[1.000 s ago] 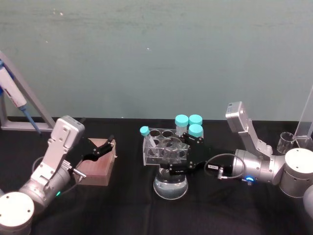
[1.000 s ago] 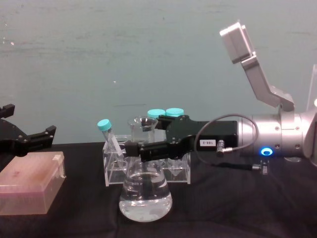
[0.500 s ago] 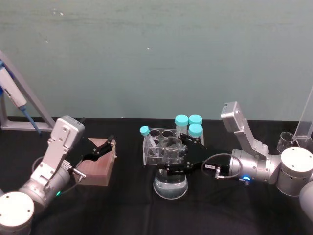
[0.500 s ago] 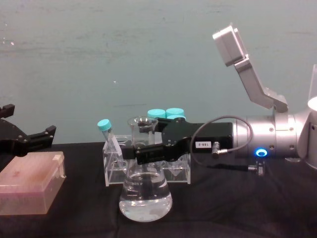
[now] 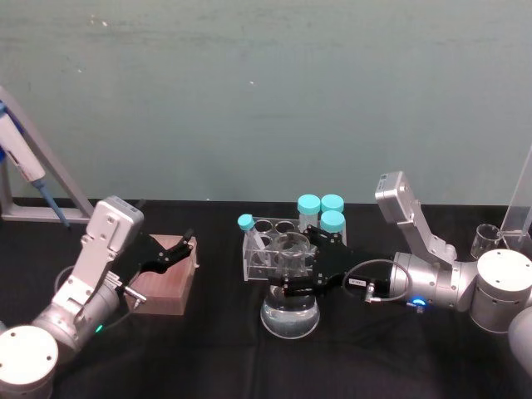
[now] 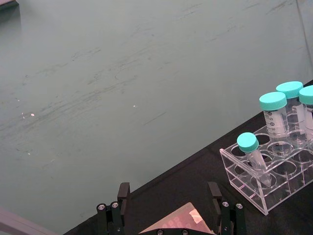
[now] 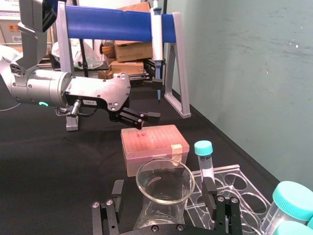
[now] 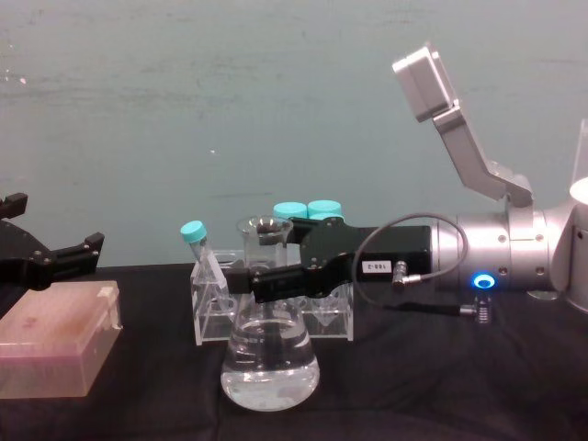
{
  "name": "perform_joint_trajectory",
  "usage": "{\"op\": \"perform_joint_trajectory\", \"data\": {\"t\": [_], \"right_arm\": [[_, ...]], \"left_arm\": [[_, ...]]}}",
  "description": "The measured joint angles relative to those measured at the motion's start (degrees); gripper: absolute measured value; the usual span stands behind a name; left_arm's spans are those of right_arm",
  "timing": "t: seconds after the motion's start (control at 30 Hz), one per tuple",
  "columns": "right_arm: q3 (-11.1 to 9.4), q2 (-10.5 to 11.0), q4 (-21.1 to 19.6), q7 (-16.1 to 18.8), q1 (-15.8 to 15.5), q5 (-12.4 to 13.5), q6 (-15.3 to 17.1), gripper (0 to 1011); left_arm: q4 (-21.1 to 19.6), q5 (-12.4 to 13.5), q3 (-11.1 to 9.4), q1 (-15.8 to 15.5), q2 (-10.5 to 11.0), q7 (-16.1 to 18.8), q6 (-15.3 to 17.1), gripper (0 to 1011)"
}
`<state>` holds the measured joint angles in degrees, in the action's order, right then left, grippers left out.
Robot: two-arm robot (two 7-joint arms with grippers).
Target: Place the experimental apparatus aside using one hand.
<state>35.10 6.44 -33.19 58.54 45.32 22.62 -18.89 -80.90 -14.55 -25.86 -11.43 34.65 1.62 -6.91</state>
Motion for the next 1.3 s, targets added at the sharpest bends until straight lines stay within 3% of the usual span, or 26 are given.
{"op": "perform_joint_trajectory", "data": {"t": [0.5, 0.87, 1.03, 1.3], "right_arm": [[0.0, 0.1, -0.1, 0.0, -0.1, 0.1, 0.0, 973], [0.0, 0.1, -0.1, 0.0, -0.1, 0.1, 0.0, 699], [0.0, 0.1, -0.1, 0.0, -0.1, 0.1, 0.0, 498], [0.0, 0.1, -0.1, 0.0, -0.1, 0.1, 0.0, 459]], "left_arm": [[0.0, 0.0, 0.0, 0.0, 0.0, 0.0, 0.0, 1000], [0.0, 0.0, 0.0, 0.0, 0.0, 0.0, 0.0, 1001], [0.0, 0.0, 0.0, 0.0, 0.0, 0.0, 0.0, 1000], [0.0, 0.0, 0.0, 0.0, 0.0, 0.0, 0.0, 1000]]}}
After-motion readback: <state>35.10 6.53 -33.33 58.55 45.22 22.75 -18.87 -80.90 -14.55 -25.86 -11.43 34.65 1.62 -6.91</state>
